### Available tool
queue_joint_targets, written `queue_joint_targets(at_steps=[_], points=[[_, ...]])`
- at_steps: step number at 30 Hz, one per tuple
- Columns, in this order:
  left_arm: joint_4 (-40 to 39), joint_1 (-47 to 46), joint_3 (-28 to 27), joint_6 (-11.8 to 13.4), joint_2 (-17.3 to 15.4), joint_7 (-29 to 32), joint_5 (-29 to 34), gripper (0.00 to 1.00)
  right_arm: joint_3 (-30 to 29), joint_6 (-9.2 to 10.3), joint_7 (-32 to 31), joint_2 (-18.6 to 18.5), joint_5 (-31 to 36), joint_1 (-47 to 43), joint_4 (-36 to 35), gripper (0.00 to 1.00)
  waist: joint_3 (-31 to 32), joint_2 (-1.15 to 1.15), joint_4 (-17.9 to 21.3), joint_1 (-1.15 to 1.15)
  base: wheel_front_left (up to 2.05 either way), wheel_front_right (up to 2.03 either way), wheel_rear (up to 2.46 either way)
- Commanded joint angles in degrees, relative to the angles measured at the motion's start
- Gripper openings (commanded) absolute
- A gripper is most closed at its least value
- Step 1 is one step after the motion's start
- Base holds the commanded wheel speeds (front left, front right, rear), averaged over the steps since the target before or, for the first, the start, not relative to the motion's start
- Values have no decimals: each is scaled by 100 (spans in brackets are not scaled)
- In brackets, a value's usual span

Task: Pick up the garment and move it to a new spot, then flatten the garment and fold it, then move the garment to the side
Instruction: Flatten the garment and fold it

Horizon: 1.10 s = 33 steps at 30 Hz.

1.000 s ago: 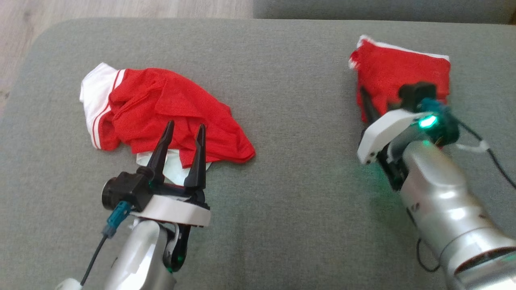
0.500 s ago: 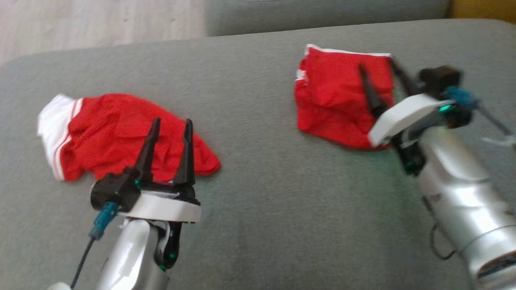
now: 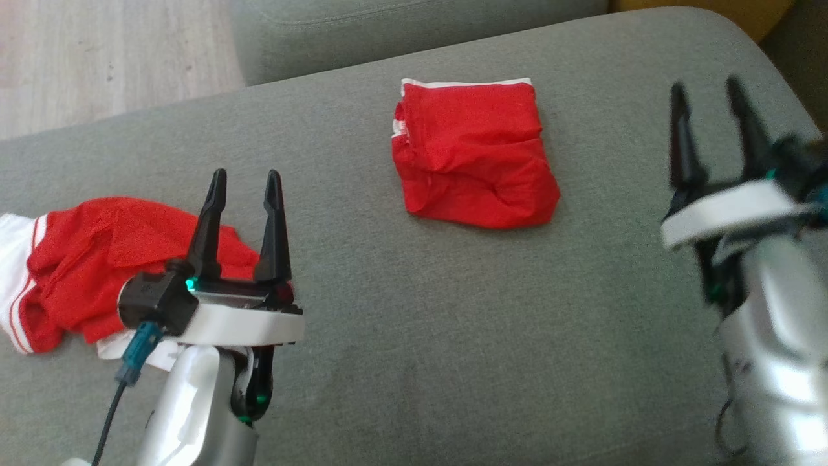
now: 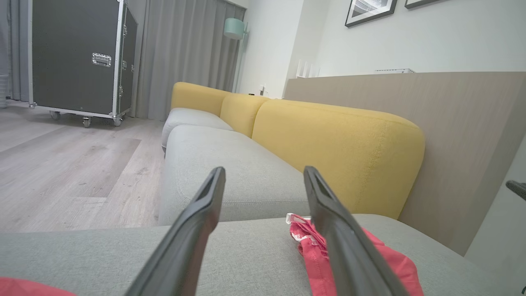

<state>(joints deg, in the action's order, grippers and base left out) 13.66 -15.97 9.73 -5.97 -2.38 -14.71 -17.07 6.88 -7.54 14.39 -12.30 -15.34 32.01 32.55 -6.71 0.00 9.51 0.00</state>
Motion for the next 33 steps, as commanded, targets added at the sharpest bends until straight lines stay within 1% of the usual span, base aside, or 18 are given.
queue_joint_targets(at_steps=[1, 4, 6, 9, 12, 13, 14, 18, 22, 28, 31, 33], points=[[-217, -109, -210, 10, -51, -29, 58, 100, -74, 5, 60, 262, 272, -165, -410, 100, -11, 0, 56, 0, 0, 0, 0], [-229, -49, -238, 2, -50, -29, 72, 100, -422, 5, 60, 630, 732, -695, -868, 100, -35, 0, 91, 0, 0, 0, 0], [-209, -8, -254, -4, -50, -29, 95, 100, -567, 5, 60, 782, 891, -953, -1064, 100, -58, 0, 99, 0, 0, 0, 0], [-194, -1, -244, -19, -50, -29, 111, 100, -643, 5, 61, 884, 1034, -1155, -1230, 100, -125, 0, 65, 0, 0, 0, 0], [-195, -55, -176, -35, -50, -29, 110, 100, -620, 5, 61, 918, 1104, -1157, -1289, 100, -257, 0, -39, 0, 0, 0, 0], [-192, -83, -147, -41, -50, -29, 112, 100, -611, 5, 61, 923, 1104, -1121, -1267, 46, -315, 0, -90, 0, 0, 0, 0], [-186, -118, -115, -47, -50, -29, 112, 100, -608, 5, 61, 927, 1108, -1059, -1243, 0, -383, 0, -150, 0, 0, 0, 0], [-147, -286, 33, -69, -50, -29, 97, 100, -556, 5, 16, 933, 1186, -618, -983, 0, -712, 0, -456, 0, 0, 0, 0], [-102, -443, 216, -87, -50, -29, 74, 100, -620, 5, -184, 935, 1249, 18, -473, 0, -1034, 0, -830, 0, 0, 0, 0], [-33, -615, 467, -103, -50, -29, -34, 100, -1056, 5, -457, 851, 1454, 941, 802, 0, -1271, 0, -1335, 0, 0, 0, 0], [-10, -648, 506, -102, -50, -29, -83, 100, -1237, 5, -587, 828, 1611, 1188, 1517, 0, -1296, 0, -1477, 0, 0, 0, 0], [0, -657, 514, -98, -50, -29, -102, 100, -1240, 5, -613, 805, 1770, 1255, 1934, 0, -1291, 0, -1519, 0, 0, 0, 0]])
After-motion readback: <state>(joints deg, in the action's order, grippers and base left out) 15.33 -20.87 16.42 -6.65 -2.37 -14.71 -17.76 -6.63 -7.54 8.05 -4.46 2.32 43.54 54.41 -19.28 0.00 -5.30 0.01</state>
